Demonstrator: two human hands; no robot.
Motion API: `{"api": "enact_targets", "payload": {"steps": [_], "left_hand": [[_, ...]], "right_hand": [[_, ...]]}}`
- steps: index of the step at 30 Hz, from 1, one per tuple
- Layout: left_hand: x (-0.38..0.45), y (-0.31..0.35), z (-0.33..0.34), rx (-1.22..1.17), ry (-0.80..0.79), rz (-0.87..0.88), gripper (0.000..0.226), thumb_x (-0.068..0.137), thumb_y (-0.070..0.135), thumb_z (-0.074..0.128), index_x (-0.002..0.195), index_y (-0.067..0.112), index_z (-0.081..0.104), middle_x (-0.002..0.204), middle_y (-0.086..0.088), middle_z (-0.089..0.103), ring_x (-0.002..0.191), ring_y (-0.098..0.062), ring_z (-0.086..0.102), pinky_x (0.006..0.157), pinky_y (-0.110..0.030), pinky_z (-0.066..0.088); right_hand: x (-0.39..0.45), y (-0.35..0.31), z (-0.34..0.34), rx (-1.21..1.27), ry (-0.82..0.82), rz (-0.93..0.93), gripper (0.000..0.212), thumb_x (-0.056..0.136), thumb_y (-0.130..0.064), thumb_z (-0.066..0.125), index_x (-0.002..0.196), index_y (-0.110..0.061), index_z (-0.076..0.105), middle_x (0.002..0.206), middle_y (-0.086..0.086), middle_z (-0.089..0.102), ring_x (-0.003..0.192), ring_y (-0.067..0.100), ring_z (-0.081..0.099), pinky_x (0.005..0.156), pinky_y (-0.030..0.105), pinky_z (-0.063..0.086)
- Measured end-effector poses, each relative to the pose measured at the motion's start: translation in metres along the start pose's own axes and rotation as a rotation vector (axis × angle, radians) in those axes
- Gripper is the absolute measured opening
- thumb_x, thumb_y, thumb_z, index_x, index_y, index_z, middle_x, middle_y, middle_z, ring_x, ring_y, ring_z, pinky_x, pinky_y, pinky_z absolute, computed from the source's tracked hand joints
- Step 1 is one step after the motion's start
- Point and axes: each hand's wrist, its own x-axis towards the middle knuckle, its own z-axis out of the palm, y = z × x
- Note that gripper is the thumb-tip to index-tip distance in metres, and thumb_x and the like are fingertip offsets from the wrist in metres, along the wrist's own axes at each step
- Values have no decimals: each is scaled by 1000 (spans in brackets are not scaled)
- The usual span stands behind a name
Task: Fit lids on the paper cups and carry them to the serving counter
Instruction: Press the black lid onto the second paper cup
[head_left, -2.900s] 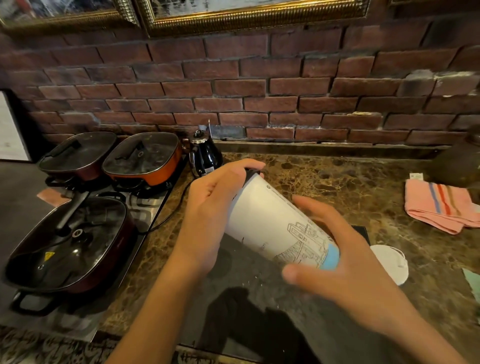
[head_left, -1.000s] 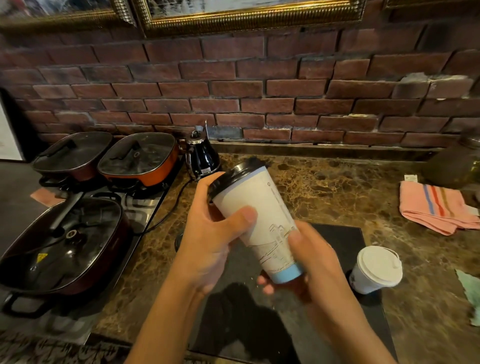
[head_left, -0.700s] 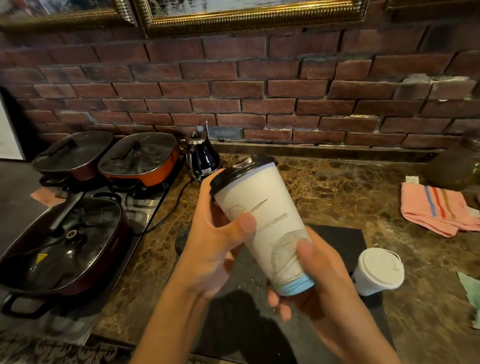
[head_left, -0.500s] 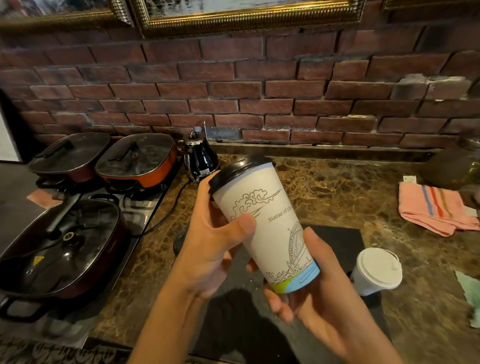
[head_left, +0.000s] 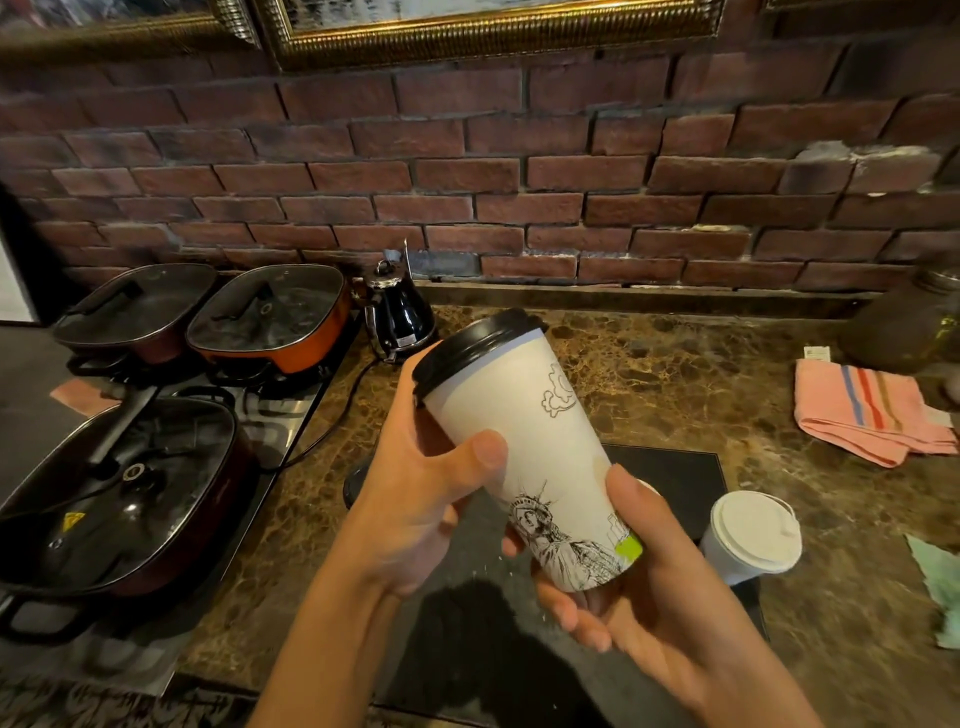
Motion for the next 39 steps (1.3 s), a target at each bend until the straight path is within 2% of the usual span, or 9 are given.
{"api": "enact_targets", "payload": {"steps": [3, 6, 9, 18, 25, 28, 34, 36, 39], "left_hand": [[0, -1, 3, -16, 22, 26, 106, 51, 43, 98, 141, 19, 48, 127, -19, 66, 117, -38, 65, 82, -43, 60], [3, -4, 5, 15, 84, 59, 77, 51, 39, 98, 120, 37, 64, 117, -6, 71, 108, -27, 70, 78, -41, 61], [4, -6, 6, 25, 109, 61, 69, 51, 34, 98, 112, 43, 67, 113, -2, 72, 105, -24, 72, 76, -37, 61], [4, -5, 12, -95, 65, -7, 118, 47, 40, 101, 145, 12, 41, 123, -31, 62, 105, -47, 64, 58, -36, 59], [7, -14, 9, -18, 143, 48, 84, 62, 18, 92, 133, 33, 50, 112, -1, 74, 105, -25, 73, 73, -39, 61], [6, -12, 9, -54, 103, 34, 90, 55, 29, 98, 132, 35, 52, 117, -3, 73, 108, -26, 72, 75, -39, 61], [4, -8, 12, -84, 102, -25, 110, 45, 41, 100, 140, 24, 48, 118, -12, 70, 105, -32, 71, 68, -38, 60], [3, -8, 13, -60, 117, 1, 100, 46, 40, 100, 134, 29, 53, 114, -8, 72, 103, -30, 72, 71, -41, 61], [3, -9, 13, -15, 137, 61, 77, 56, 27, 97, 122, 39, 59, 110, 1, 74, 102, -23, 73, 76, -42, 62]], "right_hand": [[2, 1, 0, -104, 102, -62, 63, 70, -63, 79, 114, -19, 71, 95, 18, 73, 54, 22, 66, 42, 25, 54], [3, 2, -1, -747, 460, -335, 55, 70, -70, 70, 118, -47, 56, 108, -13, 69, 79, 14, 73, 51, 23, 57], [2, 5, -3, -1044, 497, -442, 58, 72, -63, 67, 123, -56, 42, 111, -33, 57, 98, 0, 66, 58, 22, 60], [5, 0, -2, 40, 38, -4, 65, 73, -60, 77, 119, -14, 70, 92, 23, 69, 48, 20, 59, 37, 21, 46], [6, -3, -11, -1080, 438, -425, 55, 75, -67, 64, 124, -60, 40, 118, -37, 55, 108, -6, 61, 68, 15, 57], [4, -1, -10, -893, 394, -435, 50, 77, -62, 66, 124, -50, 53, 114, -20, 65, 89, 7, 71, 54, 18, 55], [3, 0, -8, 271, 27, 89, 55, 79, -59, 69, 114, -17, 74, 96, 26, 68, 50, 19, 59, 41, 21, 52], [6, 2, -9, 266, 71, 82, 51, 84, -60, 63, 110, -19, 76, 95, 25, 69, 50, 20, 60, 41, 23, 53], [9, 4, -8, -375, 331, -195, 54, 76, -67, 67, 120, -37, 64, 108, 6, 70, 69, 21, 68, 47, 22, 54]]}}
